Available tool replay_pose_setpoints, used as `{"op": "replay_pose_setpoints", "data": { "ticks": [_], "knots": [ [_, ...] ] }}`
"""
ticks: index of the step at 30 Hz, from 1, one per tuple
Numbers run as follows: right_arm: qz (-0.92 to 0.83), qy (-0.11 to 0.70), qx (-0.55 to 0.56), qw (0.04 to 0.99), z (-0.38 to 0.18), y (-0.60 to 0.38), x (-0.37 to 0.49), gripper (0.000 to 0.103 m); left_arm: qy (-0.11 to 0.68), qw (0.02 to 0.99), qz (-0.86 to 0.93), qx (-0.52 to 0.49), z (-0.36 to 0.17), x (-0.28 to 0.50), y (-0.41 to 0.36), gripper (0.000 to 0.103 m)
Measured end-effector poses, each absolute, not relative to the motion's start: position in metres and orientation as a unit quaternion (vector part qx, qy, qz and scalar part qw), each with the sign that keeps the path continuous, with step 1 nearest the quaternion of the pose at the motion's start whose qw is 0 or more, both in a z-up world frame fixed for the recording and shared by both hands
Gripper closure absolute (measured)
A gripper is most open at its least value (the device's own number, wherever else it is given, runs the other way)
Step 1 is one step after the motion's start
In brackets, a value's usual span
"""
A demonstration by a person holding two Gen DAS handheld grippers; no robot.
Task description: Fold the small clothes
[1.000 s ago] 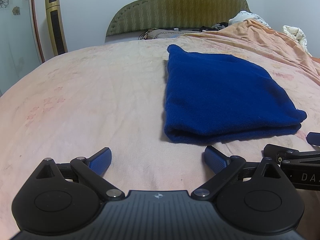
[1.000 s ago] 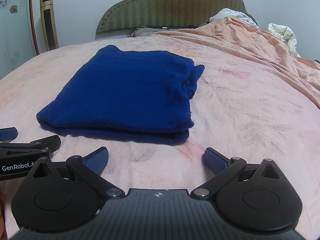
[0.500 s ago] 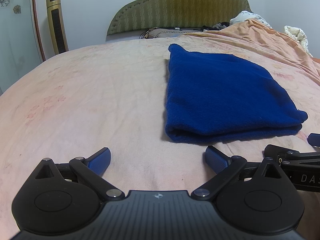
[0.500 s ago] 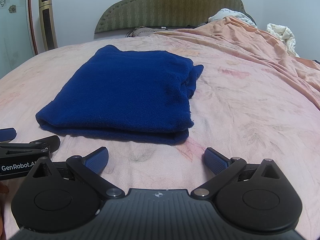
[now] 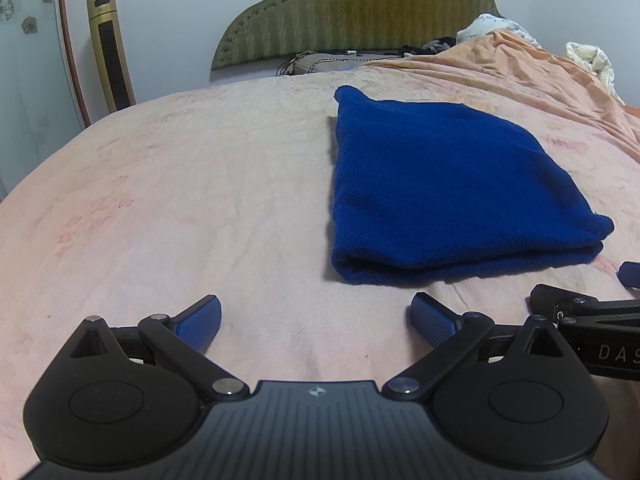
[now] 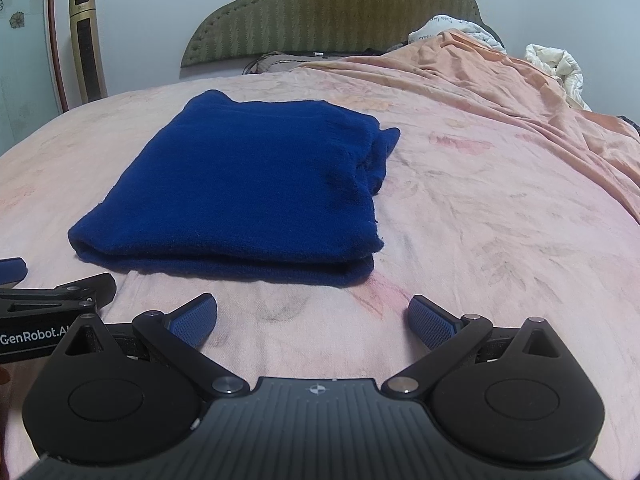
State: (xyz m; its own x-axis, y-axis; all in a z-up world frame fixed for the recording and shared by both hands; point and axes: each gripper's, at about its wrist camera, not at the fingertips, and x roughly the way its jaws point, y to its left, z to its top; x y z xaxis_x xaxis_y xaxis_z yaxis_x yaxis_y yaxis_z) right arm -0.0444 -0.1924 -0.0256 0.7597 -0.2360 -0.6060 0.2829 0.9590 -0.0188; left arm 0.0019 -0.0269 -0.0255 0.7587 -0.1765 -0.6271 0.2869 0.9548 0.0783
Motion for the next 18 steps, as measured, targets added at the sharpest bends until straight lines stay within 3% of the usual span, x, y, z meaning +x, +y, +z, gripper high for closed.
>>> {"op": "replay_pose_setpoints", "data": {
  "ticks": [18],
  "knots": [
    [-0.14,0.322,0.042,0.935,-0.0215,-0.1947,-0.0444,0.0,0.319,0.937,-0.111,0.088,-0.0143,-0.003,-0.0245,0.001]
  ]
}}
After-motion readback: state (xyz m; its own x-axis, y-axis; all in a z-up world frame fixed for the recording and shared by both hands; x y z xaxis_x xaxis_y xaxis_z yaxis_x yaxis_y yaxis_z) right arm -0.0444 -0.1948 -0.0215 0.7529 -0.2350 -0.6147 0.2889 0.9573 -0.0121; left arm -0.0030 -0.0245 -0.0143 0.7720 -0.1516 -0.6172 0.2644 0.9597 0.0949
